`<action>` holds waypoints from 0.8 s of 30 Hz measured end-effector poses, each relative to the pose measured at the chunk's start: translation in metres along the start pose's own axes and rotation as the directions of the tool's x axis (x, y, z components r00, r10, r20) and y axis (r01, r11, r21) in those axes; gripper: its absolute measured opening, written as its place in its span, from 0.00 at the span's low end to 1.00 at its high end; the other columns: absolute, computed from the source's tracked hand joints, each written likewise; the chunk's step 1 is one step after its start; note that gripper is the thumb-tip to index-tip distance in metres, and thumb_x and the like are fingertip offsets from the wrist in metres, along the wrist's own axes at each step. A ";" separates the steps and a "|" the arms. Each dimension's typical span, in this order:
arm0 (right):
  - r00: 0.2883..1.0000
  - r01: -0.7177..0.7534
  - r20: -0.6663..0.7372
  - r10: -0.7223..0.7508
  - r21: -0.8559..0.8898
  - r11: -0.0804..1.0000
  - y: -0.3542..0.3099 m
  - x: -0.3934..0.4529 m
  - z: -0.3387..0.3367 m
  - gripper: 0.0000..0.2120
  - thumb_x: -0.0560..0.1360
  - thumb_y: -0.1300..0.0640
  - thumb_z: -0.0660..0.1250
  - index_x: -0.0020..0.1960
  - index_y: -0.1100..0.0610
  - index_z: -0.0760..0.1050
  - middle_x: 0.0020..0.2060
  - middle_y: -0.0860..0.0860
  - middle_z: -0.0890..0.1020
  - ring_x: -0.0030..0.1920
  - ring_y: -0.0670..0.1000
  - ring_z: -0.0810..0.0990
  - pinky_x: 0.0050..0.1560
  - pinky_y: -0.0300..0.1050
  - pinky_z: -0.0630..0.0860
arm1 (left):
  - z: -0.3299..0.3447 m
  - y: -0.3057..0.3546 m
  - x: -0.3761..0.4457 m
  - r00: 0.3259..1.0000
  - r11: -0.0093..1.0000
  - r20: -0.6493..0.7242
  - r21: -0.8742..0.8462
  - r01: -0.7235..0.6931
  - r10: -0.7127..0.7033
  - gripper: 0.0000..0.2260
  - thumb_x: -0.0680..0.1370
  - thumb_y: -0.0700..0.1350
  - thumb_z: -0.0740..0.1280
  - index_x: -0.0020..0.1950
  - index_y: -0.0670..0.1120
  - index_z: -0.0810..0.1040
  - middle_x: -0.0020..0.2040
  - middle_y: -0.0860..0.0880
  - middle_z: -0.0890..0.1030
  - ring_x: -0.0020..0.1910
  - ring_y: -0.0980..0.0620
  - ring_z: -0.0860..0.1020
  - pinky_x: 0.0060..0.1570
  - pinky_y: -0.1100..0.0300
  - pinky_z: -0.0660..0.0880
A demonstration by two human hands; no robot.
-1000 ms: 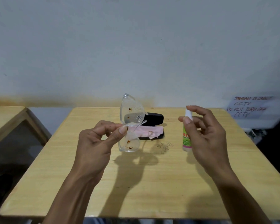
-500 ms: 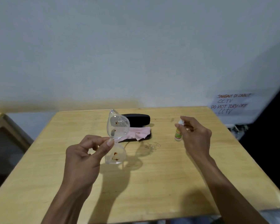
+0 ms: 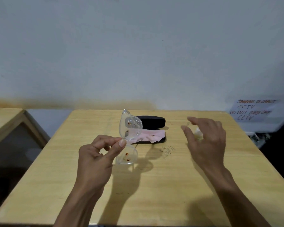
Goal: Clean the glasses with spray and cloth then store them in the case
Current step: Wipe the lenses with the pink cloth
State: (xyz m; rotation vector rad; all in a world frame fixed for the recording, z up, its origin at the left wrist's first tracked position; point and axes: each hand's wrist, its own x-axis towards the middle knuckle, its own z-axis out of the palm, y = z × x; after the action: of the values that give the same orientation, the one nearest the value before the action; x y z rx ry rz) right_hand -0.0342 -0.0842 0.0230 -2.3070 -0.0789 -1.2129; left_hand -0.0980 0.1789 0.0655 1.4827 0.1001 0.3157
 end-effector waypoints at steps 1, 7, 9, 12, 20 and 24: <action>0.999 0.011 0.051 -0.014 0.057 0.998 -0.010 -0.002 0.007 0.12 0.73 0.51 0.75 0.55 0.53 0.84 0.47 0.51 0.85 0.49 0.57 0.79 0.50 0.53 0.72 | -0.002 0.000 0.000 1.000 1.000 -0.008 0.004 0.000 0.000 0.09 0.65 0.49 0.76 0.38 0.44 0.86 0.41 0.47 0.81 0.45 0.50 0.76 0.53 0.52 0.70; 0.875 -0.239 0.446 0.187 0.063 0.969 -0.030 -0.017 0.057 0.13 0.75 0.46 0.72 0.58 0.47 0.83 0.51 0.45 0.81 0.56 0.52 0.74 0.55 0.54 0.73 | -0.016 0.003 0.003 0.999 0.997 -0.025 0.068 -0.020 0.021 0.05 0.66 0.48 0.75 0.38 0.48 0.87 0.47 0.37 0.80 0.45 0.50 0.77 0.51 0.52 0.67; 0.850 -0.267 0.470 0.240 -0.009 0.964 -0.026 -0.018 0.069 0.14 0.76 0.45 0.71 0.59 0.46 0.82 0.54 0.45 0.79 0.58 0.52 0.72 0.56 0.53 0.73 | -0.020 0.004 0.005 0.999 0.998 -0.036 0.067 -0.015 0.017 0.05 0.66 0.48 0.75 0.38 0.48 0.87 0.47 0.37 0.80 0.45 0.51 0.77 0.50 0.53 0.67; 0.825 -0.366 0.428 0.369 -0.093 0.926 -0.018 -0.016 0.084 0.15 0.76 0.46 0.71 0.61 0.50 0.82 0.56 0.49 0.78 0.60 0.54 0.72 0.56 0.52 0.73 | -0.025 0.003 0.008 0.999 0.999 -0.050 0.053 0.006 -0.003 0.05 0.66 0.47 0.75 0.38 0.47 0.87 0.47 0.37 0.80 0.44 0.53 0.77 0.50 0.53 0.67; 0.766 -0.517 0.386 0.514 -0.104 0.850 -0.010 -0.014 0.105 0.18 0.74 0.46 0.73 0.59 0.55 0.82 0.56 0.51 0.78 0.61 0.55 0.72 0.57 0.54 0.75 | -0.027 -0.001 0.016 0.998 0.999 -0.044 0.011 0.041 -0.040 0.04 0.67 0.44 0.73 0.38 0.45 0.86 0.41 0.48 0.82 0.39 0.60 0.78 0.47 0.60 0.69; 0.746 -0.577 0.360 0.560 -0.071 0.814 -0.008 -0.011 0.111 0.12 0.74 0.48 0.74 0.53 0.54 0.84 0.54 0.51 0.82 0.59 0.56 0.76 0.55 0.55 0.77 | -0.029 -0.006 0.021 0.998 0.999 -0.049 -0.020 0.044 -0.045 0.03 0.67 0.43 0.73 0.37 0.44 0.86 0.40 0.49 0.81 0.39 0.59 0.79 0.44 0.69 0.73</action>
State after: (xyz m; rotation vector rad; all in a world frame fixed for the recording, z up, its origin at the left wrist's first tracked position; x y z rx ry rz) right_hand 0.0402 -0.0230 -0.0329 -2.2384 0.4396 -0.4556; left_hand -0.0843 0.2118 0.0600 1.4522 0.1691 0.3163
